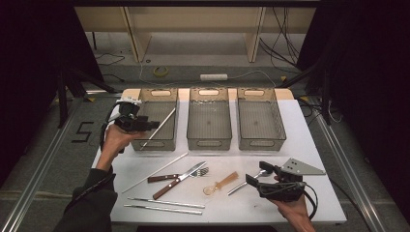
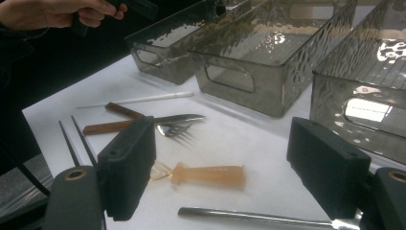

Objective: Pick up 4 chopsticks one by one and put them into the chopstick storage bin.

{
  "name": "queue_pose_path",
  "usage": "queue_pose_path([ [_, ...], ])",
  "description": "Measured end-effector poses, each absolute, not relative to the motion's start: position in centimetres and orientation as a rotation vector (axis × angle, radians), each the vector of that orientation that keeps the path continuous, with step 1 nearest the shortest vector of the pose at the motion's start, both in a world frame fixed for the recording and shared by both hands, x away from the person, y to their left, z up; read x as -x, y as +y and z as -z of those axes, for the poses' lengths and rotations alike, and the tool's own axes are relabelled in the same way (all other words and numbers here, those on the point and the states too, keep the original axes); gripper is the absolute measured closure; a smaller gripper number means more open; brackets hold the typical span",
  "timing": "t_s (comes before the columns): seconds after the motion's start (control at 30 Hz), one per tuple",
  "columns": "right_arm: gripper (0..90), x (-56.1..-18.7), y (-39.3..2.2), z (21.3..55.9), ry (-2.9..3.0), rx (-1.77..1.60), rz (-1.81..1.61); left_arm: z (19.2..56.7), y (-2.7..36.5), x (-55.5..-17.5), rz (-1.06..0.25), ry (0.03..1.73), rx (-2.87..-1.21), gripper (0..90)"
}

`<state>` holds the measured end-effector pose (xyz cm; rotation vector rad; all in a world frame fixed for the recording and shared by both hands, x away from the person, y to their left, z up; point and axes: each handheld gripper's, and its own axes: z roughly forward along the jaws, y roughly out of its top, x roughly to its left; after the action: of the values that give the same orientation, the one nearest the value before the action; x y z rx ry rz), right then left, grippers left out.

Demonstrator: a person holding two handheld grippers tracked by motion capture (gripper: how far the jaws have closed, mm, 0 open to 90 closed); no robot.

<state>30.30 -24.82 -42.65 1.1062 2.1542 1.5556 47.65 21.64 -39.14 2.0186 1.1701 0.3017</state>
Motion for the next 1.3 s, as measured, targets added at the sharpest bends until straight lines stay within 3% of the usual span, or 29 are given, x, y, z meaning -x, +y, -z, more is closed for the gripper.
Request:
queue_pose_path([
  [0.6, 26.3, -30.2, -24.7, 42.7, 2.166, -1.099, -1.556, 39.4, 18.9, -44.0, -0.225, 1.072, -2.276, 33.3],
  [1.03, 26.3, -30.2, -24.6, 42.7, 2.18, -1.094, -1.547, 41.3, 17.6, -43.1, -0.144, 1.067, -2.464, 40.1],
  [1.3, 26.3, -30.2, -24.6, 42.7, 2.184, -1.084, -1.546, 43.2, 16.7, -42.9, -0.103, 1.064, -2.527, 49.8],
])
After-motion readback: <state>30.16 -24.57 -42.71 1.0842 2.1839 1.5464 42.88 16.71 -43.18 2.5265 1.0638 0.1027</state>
